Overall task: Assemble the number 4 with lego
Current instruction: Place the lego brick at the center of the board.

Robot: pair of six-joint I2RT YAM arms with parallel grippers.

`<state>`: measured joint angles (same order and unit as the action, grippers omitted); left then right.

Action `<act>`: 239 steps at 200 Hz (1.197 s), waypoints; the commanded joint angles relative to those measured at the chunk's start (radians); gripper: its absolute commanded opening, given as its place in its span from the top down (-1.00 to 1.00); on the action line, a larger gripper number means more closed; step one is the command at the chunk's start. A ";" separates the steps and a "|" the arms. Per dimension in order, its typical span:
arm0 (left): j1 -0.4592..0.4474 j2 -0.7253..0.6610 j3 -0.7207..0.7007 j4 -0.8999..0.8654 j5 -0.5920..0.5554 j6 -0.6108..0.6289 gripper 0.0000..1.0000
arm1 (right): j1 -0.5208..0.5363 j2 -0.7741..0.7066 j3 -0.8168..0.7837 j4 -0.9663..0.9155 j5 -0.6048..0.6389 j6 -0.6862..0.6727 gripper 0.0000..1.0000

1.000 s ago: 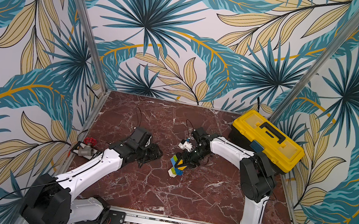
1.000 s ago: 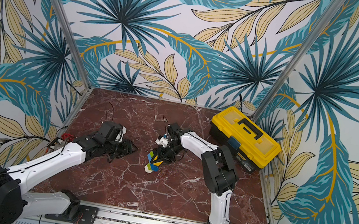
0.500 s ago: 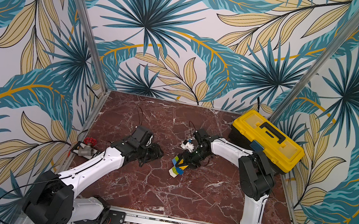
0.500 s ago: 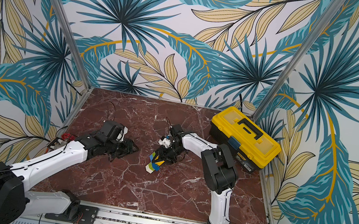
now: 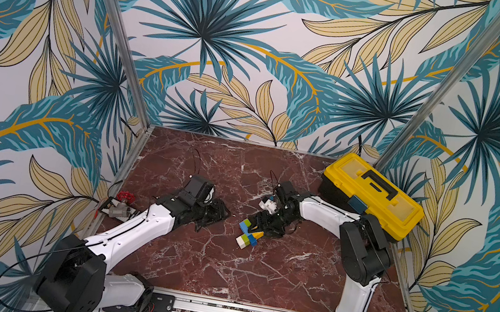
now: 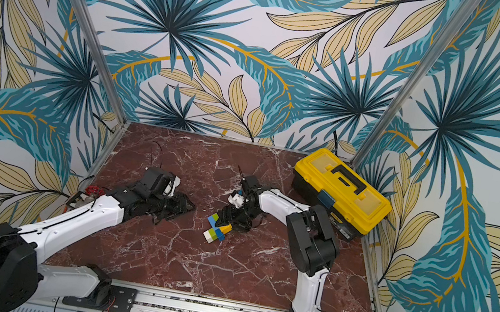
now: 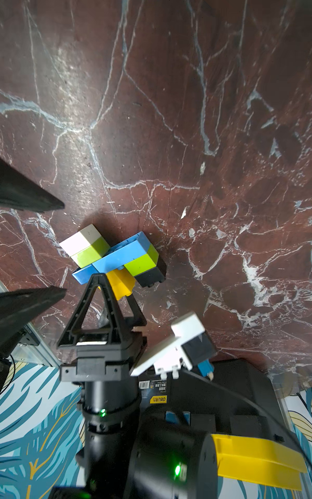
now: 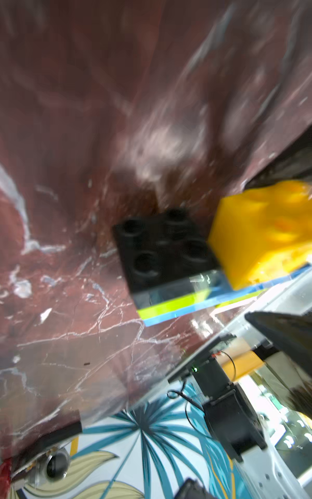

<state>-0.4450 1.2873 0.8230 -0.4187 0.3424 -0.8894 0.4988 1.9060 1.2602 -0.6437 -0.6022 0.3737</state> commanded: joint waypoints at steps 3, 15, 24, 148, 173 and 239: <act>0.006 0.059 0.032 0.050 0.036 0.005 0.05 | 0.015 -0.112 -0.054 -0.014 0.198 0.052 -0.56; 0.005 0.089 0.046 0.060 0.037 0.013 0.05 | 0.039 -0.143 -0.061 -0.049 0.303 0.073 -0.58; 0.006 0.111 0.055 0.071 0.035 0.019 0.05 | 0.068 -0.167 -0.071 -0.069 0.388 0.098 -0.60; 0.014 0.424 0.184 0.204 0.005 0.052 0.27 | 0.299 -0.073 -0.040 -0.124 0.669 0.248 -0.52; 0.014 0.457 0.182 0.235 0.010 0.049 0.29 | 0.299 -0.073 -0.049 -0.135 0.680 0.240 -0.50; -0.014 0.464 0.168 0.233 0.023 0.039 0.53 | 0.278 -0.085 -0.033 -0.153 0.707 0.252 -0.48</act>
<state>-0.4389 1.7611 0.9657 -0.2070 0.3576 -0.8509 0.7940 1.8339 1.2224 -0.7547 0.0696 0.6067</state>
